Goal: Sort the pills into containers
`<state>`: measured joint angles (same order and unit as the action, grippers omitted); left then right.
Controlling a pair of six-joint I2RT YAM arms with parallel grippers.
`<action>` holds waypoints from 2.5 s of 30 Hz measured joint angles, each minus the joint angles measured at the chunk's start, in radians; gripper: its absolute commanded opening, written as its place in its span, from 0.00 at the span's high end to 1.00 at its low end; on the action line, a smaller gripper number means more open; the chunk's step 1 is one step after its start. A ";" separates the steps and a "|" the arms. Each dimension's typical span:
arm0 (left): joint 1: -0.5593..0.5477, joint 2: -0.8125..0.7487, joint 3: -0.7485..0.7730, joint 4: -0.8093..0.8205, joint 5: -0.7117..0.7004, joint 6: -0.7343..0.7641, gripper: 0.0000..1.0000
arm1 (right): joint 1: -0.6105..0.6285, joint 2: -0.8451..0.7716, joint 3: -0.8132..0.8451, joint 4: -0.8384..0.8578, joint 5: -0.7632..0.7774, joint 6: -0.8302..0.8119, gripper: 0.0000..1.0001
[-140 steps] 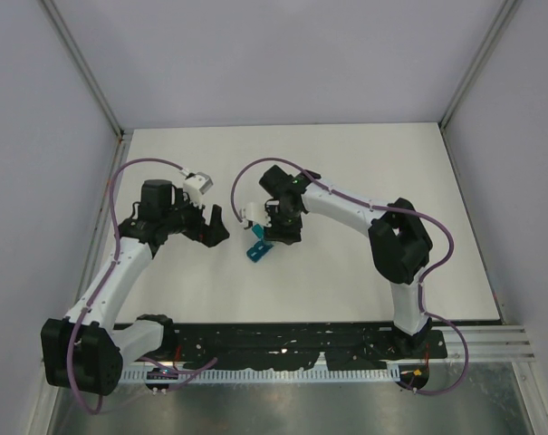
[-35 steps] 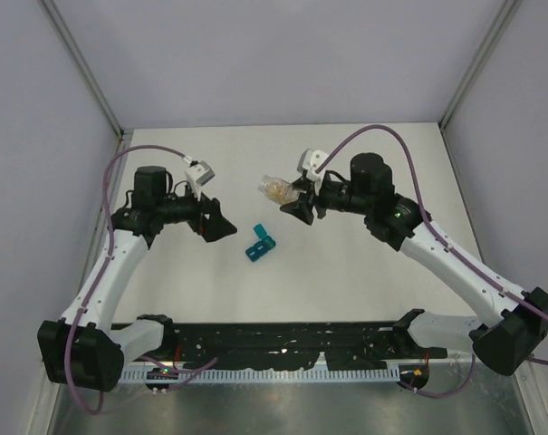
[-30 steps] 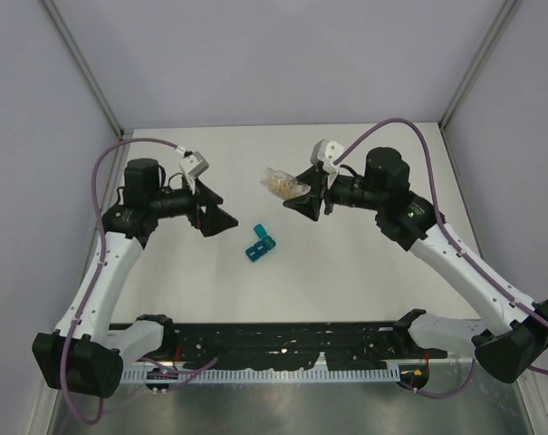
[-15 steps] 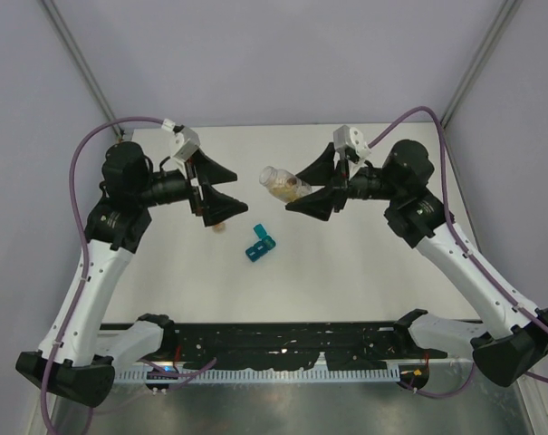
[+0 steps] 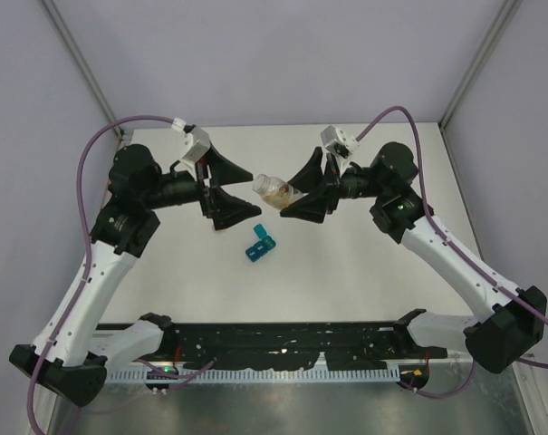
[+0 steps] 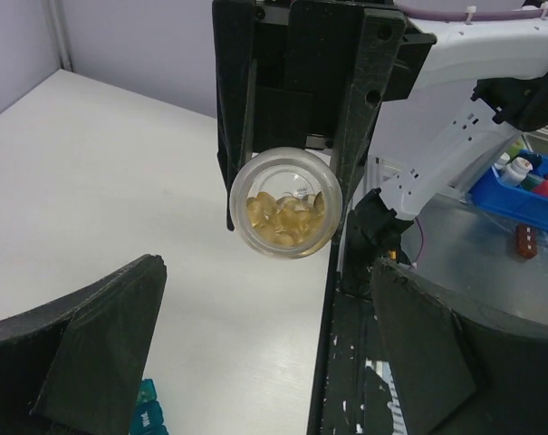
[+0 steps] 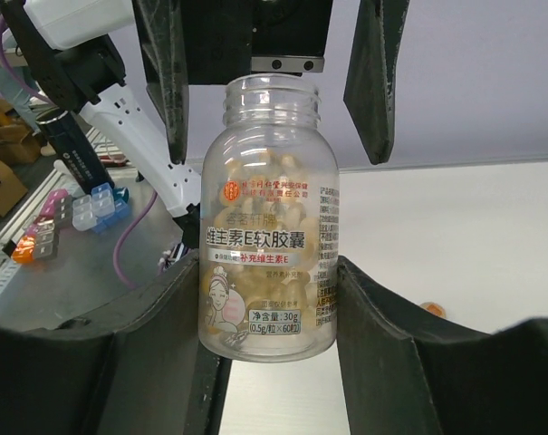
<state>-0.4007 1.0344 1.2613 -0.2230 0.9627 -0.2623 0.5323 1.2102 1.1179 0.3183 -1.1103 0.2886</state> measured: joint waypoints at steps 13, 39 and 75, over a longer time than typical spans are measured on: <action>-0.071 0.062 0.060 0.002 -0.101 0.009 0.36 | -0.001 0.030 -0.002 0.016 -0.005 0.018 0.94; -0.132 0.050 0.124 -0.146 -0.244 0.180 0.10 | 0.022 0.047 -0.002 -0.179 0.050 -0.152 0.94; -0.129 0.061 0.051 -0.176 -0.162 0.209 0.66 | 0.015 0.014 -0.002 -0.208 0.048 -0.175 0.95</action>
<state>-0.5297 1.0954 1.3125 -0.3988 0.8005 -0.0532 0.5476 1.2243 1.1164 0.1108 -1.0626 0.1139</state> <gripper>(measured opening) 0.510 0.587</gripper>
